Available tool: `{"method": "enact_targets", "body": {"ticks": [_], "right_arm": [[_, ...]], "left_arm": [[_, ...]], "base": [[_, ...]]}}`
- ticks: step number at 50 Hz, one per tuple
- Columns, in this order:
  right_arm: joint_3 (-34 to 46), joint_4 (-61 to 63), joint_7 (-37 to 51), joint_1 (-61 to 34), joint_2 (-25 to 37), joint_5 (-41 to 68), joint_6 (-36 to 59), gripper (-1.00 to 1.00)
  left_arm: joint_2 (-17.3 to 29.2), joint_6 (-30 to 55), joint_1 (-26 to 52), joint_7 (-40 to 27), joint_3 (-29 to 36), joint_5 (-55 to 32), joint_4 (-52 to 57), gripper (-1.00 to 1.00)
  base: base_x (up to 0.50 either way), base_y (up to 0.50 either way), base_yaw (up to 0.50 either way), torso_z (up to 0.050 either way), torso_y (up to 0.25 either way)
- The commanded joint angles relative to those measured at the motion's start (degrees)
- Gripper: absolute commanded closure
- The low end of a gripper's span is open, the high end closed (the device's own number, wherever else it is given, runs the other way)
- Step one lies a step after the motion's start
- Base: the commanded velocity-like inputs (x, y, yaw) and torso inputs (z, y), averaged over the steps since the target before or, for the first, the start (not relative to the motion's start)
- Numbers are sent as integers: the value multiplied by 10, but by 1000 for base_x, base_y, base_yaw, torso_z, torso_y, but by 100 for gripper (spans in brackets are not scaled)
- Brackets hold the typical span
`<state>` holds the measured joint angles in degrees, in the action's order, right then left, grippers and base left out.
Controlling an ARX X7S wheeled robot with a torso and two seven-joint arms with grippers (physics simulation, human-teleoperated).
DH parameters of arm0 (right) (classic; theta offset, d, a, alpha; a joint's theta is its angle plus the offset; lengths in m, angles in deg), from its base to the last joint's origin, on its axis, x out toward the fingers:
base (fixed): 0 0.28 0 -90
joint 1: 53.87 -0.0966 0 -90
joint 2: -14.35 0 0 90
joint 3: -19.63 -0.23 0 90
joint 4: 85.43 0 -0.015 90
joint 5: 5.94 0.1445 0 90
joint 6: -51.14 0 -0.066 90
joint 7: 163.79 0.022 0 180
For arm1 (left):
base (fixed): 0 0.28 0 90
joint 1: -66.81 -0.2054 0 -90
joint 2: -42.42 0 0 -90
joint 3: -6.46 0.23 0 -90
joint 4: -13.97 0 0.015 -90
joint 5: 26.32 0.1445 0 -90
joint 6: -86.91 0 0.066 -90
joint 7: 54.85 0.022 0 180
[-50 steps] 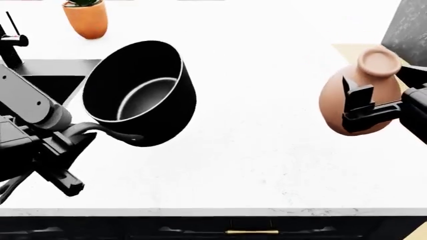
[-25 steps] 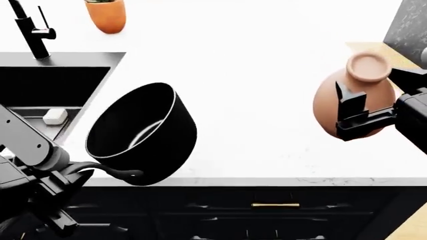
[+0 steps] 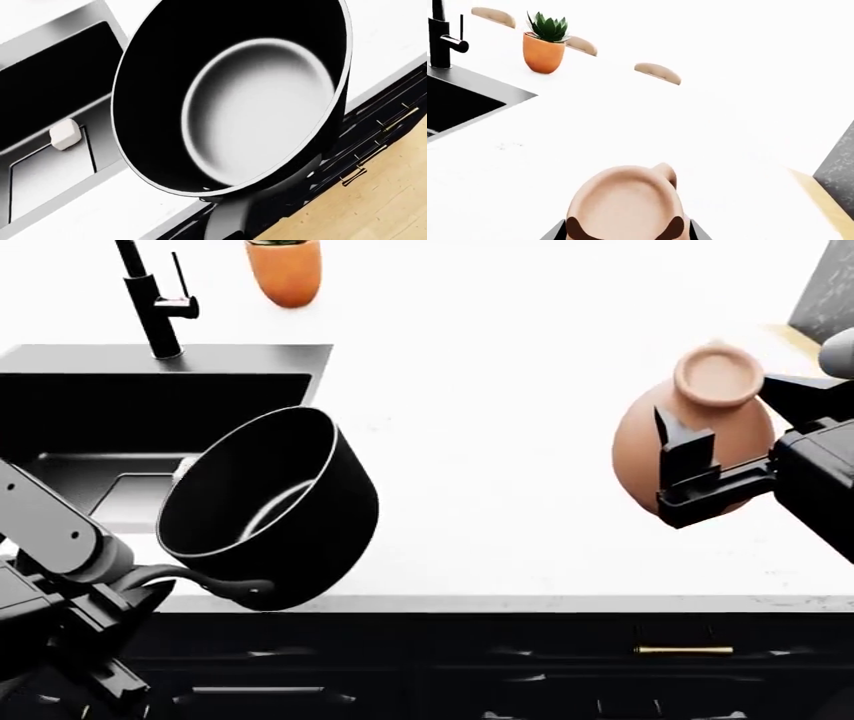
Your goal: Pick the jug and pot and place them in the sink. Then turn on the water.
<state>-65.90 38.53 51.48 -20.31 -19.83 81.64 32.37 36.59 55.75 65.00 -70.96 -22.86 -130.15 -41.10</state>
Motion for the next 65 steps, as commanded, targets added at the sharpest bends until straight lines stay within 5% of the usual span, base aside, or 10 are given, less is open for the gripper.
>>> {"method": "enact_targets", "body": {"ticks": [1, 65], "right_arm": [[-1, 3, 1, -9, 1, -12, 2, 100], [40, 0, 9, -36, -17, -8, -5, 100]], "left_arm": [[3, -3, 149, -16, -42, 25, -5, 100], [56, -31, 127, -2, -63, 33, 10, 100]], "base": [[0, 500, 0, 0, 0], [0, 500, 0, 1, 3]]}}
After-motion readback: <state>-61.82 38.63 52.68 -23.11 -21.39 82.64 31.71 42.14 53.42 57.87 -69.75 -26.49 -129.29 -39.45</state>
